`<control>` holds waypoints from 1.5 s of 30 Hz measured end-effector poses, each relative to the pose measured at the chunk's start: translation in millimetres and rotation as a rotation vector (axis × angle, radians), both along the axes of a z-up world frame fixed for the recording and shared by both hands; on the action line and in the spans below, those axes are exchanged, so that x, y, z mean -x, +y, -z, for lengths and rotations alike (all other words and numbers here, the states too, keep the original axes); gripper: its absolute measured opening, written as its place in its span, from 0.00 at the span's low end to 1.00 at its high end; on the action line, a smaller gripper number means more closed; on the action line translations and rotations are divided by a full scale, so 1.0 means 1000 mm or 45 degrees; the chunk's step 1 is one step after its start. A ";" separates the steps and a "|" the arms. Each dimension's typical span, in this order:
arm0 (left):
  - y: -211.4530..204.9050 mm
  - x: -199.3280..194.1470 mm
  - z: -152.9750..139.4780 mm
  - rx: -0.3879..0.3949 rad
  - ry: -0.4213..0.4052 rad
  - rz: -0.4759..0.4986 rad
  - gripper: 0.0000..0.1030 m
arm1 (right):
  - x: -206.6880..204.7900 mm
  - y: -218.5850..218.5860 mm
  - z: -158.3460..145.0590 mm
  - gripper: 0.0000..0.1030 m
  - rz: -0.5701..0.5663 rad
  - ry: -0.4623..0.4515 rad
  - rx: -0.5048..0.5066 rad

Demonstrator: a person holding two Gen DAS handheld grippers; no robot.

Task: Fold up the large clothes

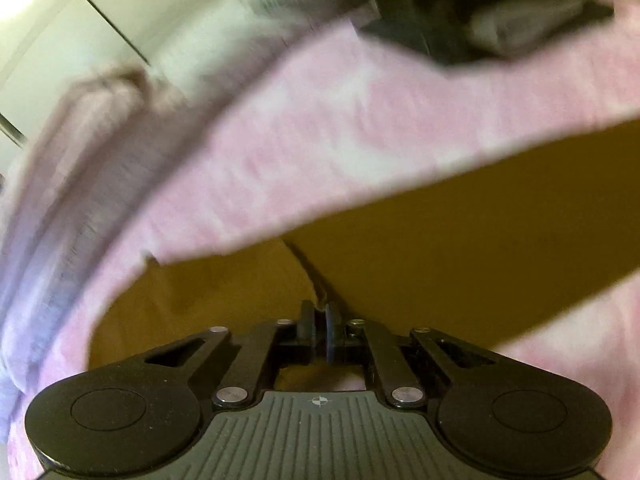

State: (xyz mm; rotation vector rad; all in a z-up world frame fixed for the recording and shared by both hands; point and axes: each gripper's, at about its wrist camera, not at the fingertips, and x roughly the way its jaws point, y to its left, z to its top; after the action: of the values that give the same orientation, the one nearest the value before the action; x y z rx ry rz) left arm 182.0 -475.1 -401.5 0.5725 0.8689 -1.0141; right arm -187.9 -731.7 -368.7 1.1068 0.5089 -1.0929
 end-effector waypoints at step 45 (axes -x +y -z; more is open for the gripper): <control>0.125 -0.087 -0.025 0.110 0.406 -0.603 0.22 | -0.279 0.231 -0.112 0.00 -1.299 0.013 0.890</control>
State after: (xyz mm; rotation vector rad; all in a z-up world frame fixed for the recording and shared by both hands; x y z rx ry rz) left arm 268.7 -350.1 -376.4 0.1162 1.1689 -0.7103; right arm 91.4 -501.1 -256.5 0.1372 0.5377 -0.2994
